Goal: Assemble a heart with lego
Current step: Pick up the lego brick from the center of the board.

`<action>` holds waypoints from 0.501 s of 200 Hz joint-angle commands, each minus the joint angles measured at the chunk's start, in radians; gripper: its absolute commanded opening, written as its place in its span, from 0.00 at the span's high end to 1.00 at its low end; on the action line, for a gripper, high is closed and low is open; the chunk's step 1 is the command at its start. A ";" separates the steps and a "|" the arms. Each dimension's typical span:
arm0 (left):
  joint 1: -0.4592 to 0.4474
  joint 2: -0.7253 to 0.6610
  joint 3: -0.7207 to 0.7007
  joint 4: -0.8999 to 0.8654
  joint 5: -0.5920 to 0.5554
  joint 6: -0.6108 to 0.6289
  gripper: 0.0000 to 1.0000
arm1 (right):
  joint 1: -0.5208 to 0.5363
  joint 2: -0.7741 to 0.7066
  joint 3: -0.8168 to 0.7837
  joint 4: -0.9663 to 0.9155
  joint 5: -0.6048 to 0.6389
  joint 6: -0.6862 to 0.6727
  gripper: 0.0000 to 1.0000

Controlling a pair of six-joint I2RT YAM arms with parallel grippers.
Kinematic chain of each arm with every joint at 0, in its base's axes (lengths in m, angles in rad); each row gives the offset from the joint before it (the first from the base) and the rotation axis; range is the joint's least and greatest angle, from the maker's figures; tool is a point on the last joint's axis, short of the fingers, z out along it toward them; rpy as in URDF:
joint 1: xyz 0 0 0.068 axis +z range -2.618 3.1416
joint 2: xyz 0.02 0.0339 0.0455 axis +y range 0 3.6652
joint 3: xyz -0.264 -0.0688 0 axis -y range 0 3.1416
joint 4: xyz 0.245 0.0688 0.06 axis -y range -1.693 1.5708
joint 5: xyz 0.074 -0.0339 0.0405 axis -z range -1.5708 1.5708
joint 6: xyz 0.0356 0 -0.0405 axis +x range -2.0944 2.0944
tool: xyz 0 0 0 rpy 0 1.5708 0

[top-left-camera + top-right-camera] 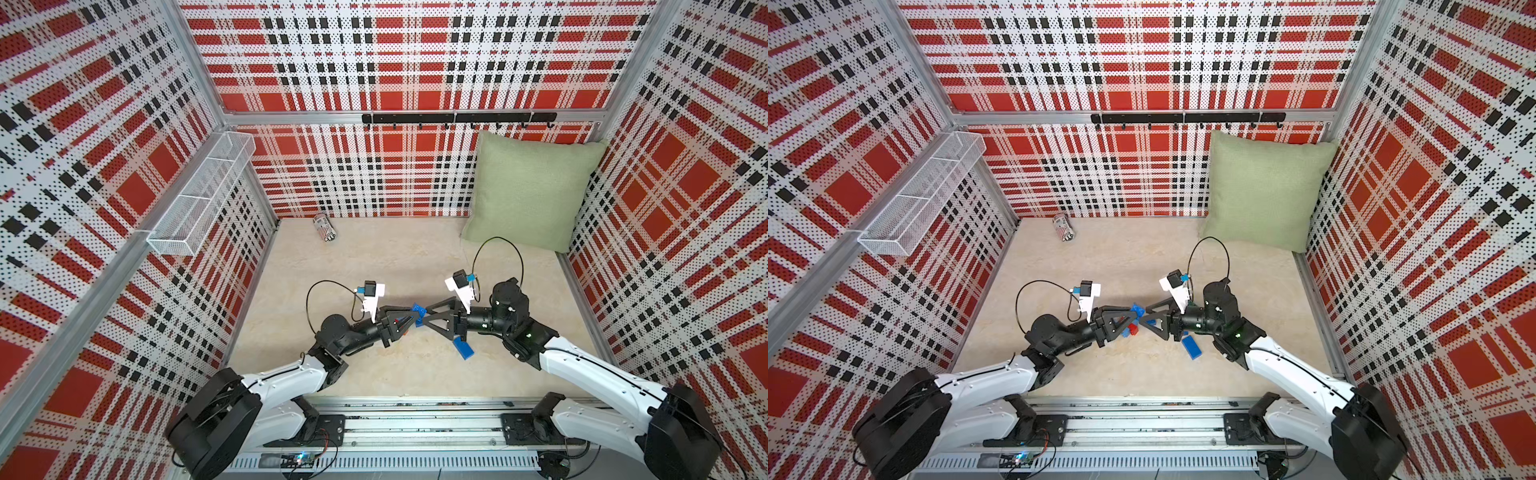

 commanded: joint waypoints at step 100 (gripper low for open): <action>-0.024 0.002 0.004 0.153 0.076 -0.051 0.87 | -0.010 0.029 0.003 0.208 -0.112 0.148 0.74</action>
